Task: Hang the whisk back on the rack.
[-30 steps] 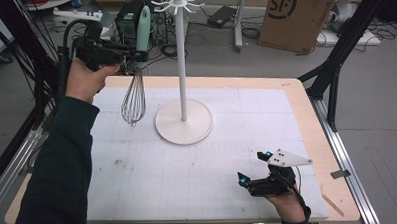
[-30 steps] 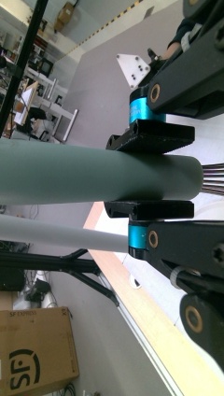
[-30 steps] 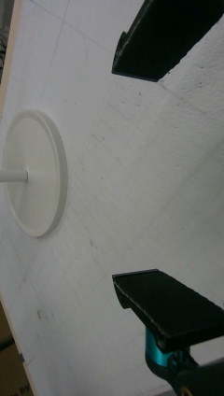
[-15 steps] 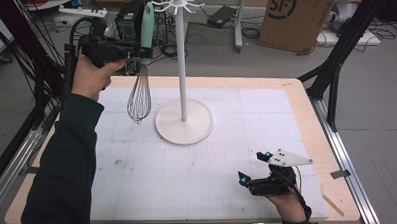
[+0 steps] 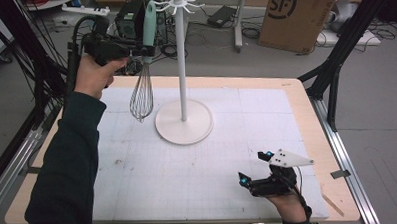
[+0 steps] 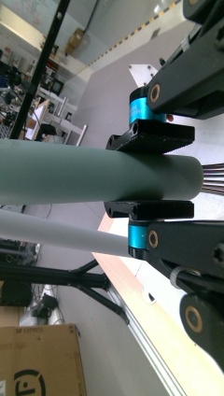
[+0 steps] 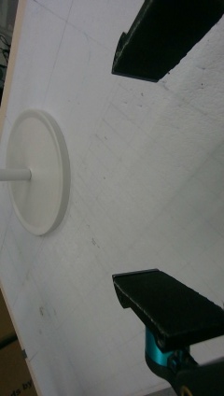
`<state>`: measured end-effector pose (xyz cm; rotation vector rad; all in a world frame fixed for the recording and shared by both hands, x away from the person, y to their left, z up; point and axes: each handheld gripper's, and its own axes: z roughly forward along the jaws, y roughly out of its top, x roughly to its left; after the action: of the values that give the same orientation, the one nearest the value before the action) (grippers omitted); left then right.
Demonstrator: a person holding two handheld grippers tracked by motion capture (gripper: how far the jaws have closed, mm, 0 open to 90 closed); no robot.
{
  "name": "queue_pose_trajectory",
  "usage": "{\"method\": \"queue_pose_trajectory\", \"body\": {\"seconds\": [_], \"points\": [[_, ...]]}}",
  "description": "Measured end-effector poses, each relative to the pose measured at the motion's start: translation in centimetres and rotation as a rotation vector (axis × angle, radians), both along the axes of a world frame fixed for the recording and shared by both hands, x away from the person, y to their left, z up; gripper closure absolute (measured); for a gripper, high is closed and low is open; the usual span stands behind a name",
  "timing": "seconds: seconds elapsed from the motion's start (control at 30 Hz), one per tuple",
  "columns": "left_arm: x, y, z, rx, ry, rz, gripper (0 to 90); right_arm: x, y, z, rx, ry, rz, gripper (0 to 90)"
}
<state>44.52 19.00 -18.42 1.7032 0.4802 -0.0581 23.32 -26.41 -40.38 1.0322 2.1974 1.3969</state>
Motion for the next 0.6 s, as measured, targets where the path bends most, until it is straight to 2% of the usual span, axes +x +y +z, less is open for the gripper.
{"method": "queue_pose_trajectory", "body": {"seconds": [0.07, 0.6], "points": [[0.07, -0.15, -0.1, 0.01, 0.001, -0.002, 69.7, 0.0, 0.05, 0.02, -0.003, -0.004, 0.006, 1.3], [0.44, -0.81, -0.37, 0.002, 0.001, -0.018, 69.7, -0.21, 0.14, 0.18, 0.0, -0.017, 0.018, 0.4]]}}
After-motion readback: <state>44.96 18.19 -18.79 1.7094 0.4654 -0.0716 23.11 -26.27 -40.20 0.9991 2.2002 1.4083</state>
